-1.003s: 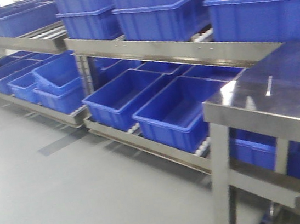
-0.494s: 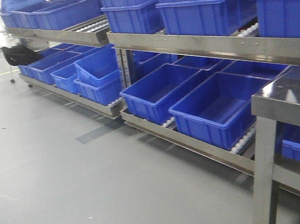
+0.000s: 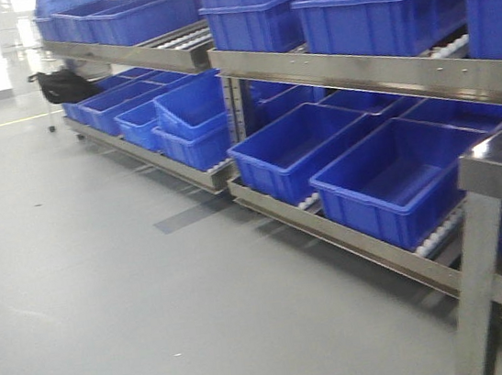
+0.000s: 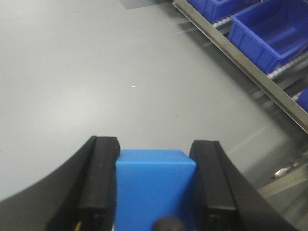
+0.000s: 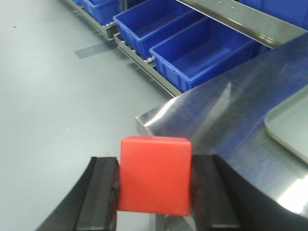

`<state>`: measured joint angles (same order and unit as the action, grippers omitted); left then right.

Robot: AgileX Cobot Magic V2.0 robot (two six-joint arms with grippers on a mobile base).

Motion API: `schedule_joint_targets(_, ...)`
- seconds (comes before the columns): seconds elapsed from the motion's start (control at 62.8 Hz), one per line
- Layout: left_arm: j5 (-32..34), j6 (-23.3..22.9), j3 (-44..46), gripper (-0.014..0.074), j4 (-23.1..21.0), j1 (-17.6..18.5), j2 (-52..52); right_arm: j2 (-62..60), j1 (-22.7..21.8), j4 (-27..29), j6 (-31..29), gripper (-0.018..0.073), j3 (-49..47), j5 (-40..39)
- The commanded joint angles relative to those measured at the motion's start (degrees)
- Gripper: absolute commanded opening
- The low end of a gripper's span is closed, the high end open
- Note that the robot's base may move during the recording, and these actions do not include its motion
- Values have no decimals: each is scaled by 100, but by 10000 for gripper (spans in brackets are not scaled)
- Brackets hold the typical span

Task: Sort and place red and blue blocks on shelf
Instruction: 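Drive the base across the floor carrying both held cubes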

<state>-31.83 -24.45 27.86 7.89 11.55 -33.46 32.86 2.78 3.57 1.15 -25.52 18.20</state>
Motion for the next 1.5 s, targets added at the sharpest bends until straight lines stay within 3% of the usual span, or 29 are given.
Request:
schedule_joint_targets(0.0,406,-12,178,125,15,-12,-31,35,-22,-45,-31,49,-164,-446)
schedule_joint_targets(1.481,406,-12,178,125,15,-12,-31,35,-22,-45,-31,49,-164,-446)
